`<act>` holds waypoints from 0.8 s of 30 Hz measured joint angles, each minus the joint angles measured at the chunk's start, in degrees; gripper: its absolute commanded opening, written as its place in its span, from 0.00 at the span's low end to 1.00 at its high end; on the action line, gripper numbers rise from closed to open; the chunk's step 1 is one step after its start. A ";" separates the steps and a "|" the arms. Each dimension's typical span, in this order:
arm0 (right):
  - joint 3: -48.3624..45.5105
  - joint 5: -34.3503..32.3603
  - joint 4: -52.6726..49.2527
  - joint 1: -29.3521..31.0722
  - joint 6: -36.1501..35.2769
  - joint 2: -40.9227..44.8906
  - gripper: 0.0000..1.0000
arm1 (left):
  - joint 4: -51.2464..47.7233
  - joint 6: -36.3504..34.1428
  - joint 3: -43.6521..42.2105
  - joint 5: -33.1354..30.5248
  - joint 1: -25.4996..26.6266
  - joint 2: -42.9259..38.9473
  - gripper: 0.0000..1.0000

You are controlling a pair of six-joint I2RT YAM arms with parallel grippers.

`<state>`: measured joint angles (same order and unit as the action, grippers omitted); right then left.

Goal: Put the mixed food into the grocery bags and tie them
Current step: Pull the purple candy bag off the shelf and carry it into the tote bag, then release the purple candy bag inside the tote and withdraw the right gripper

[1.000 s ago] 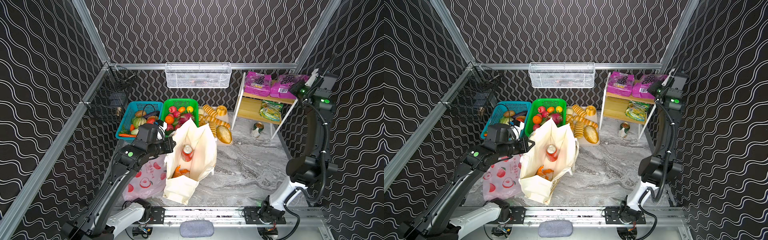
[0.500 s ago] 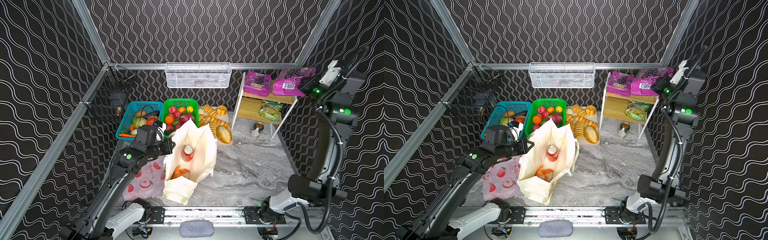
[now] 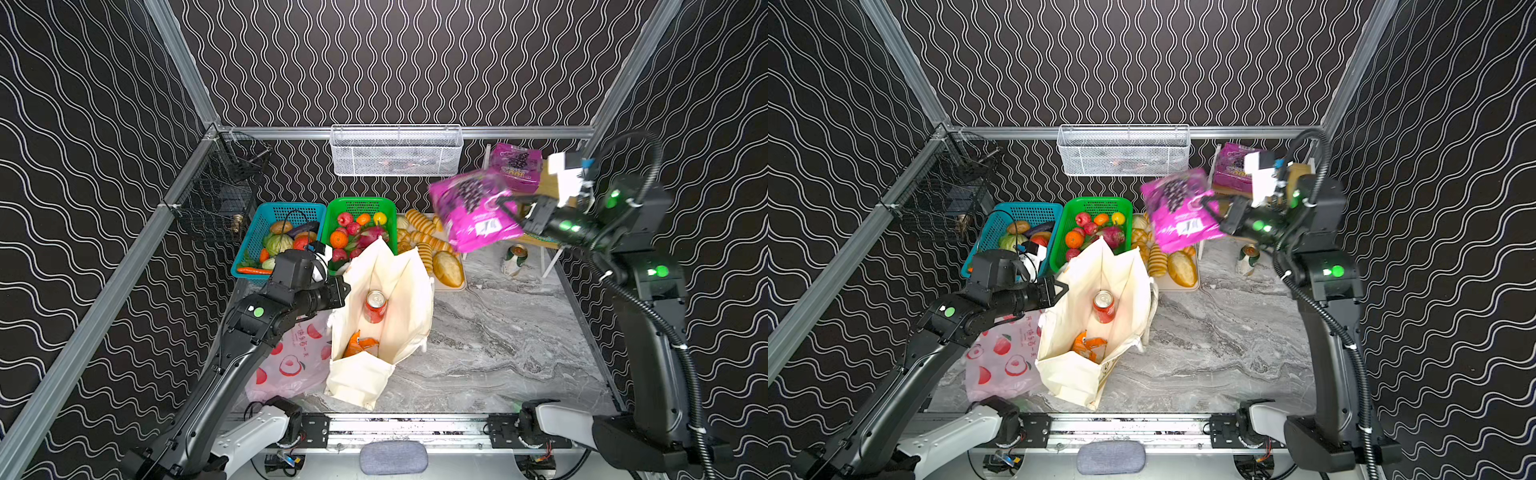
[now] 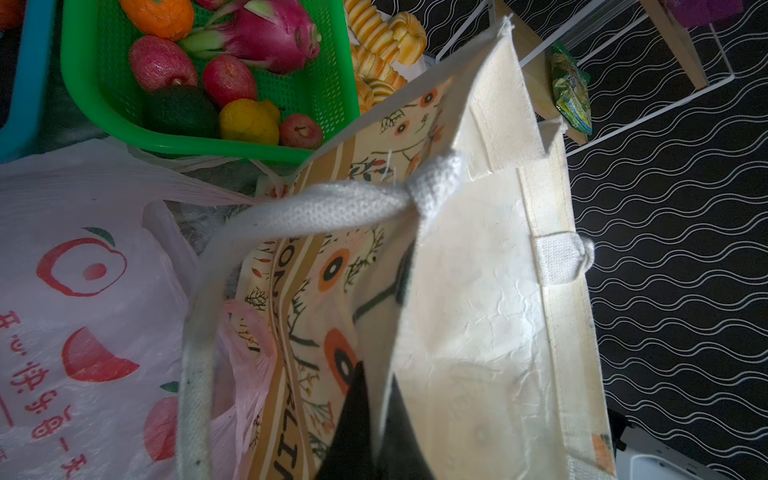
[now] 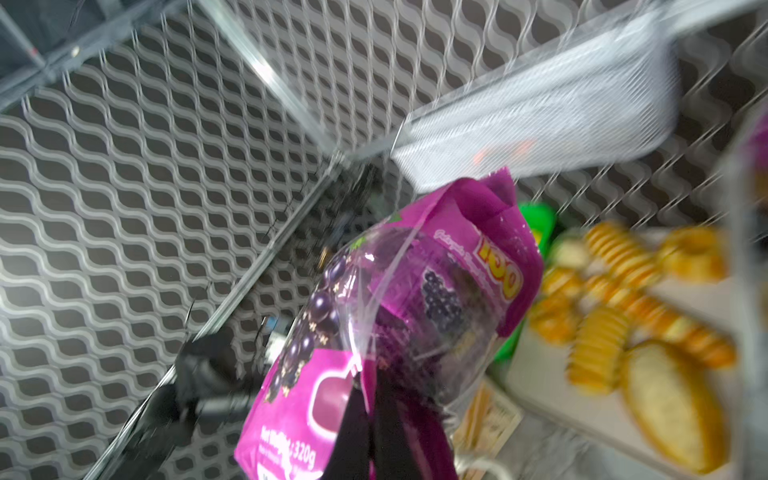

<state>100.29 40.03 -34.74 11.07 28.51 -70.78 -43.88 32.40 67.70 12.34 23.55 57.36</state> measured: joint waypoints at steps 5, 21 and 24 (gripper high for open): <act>-11.41 -3.08 0.48 16.02 3.45 1.03 0.00 | -0.33 0.20 0.61 -0.79 0.00 0.76 0.00; -6.16 -29.49 -3.52 45.27 8.61 -19.63 0.00 | -0.79 0.39 1.22 -2.58 -0.02 1.81 0.00; -5.07 -29.97 -3.91 48.39 9.84 -23.39 0.31 | -0.79 0.37 1.27 -3.19 -0.02 1.75 0.00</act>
<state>95.22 10.07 -38.65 59.46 38.35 -94.17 -44.66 32.77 68.97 9.15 23.53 59.11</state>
